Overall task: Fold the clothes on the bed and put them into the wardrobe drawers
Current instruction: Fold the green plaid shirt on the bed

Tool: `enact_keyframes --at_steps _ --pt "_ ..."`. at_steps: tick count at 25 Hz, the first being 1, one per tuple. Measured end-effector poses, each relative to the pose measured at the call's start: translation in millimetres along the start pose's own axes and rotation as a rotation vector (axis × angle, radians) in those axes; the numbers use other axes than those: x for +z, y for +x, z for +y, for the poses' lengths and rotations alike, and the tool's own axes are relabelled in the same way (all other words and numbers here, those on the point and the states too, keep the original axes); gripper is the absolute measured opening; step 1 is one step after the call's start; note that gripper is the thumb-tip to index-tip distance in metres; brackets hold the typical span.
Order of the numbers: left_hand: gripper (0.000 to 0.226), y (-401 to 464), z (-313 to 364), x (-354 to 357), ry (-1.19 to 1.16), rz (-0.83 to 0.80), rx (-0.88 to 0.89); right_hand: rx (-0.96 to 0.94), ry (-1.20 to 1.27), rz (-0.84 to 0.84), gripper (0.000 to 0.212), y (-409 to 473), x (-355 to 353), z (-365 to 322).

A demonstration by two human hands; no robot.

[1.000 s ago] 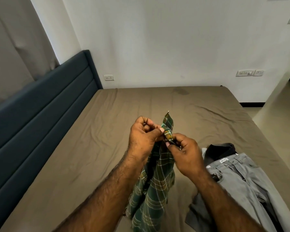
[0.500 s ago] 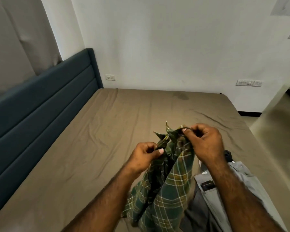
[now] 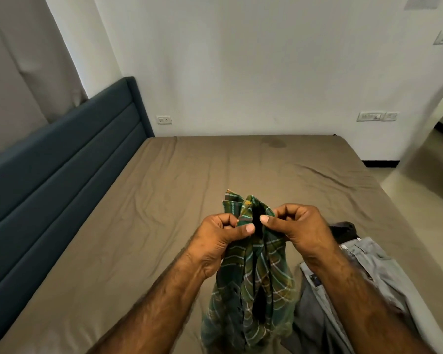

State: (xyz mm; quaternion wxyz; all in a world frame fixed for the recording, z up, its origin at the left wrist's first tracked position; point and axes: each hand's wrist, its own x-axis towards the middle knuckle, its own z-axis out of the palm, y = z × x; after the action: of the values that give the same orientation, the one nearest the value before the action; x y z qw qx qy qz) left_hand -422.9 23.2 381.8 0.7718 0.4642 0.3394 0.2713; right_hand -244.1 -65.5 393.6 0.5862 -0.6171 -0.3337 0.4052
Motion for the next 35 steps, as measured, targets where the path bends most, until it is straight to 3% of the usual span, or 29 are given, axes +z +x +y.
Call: enact_keyframes --at_steps 4,7,10,14,20,23,26,29,33,35 --pt "0.016 -5 1 11 -0.039 0.036 -0.019 0.004 0.082 -0.089 0.009 2 5 6" --pt "0.016 -9 8 8 -0.075 -0.013 -0.067 0.062 0.139 -0.145 0.022 7 0 4" --pt "0.021 -10 11 14 -0.037 0.105 -0.031 0.049 0.174 -0.182 0.029 7 0 2" --pt "0.018 -7 9 23 -0.029 0.160 -0.008 -0.070 -0.022 -0.129 0.012 -3 16 4" --pt "0.012 -8 1 12 -0.079 0.072 -0.033 -0.167 -0.203 -0.030 0.010 -2 14 10" --pt "0.014 -6 -1 15 -0.018 0.115 0.027 -0.219 -0.273 0.019 0.010 -1 16 13" --pt "0.023 -2 -2 21 0.014 0.164 0.103 -0.219 -0.141 0.026 0.007 4 16 17" --pt "0.031 2 -4 25 0.078 0.203 0.199 -0.113 0.176 -0.097 0.011 4 21 15" --pt "0.015 3 -5 30 0.246 0.272 0.314 0.041 0.545 -0.157 0.023 1 25 13" --pt "0.018 2 -5 30 0.343 0.298 0.362 0.108 0.665 -0.180 0.030 -1 27 13"
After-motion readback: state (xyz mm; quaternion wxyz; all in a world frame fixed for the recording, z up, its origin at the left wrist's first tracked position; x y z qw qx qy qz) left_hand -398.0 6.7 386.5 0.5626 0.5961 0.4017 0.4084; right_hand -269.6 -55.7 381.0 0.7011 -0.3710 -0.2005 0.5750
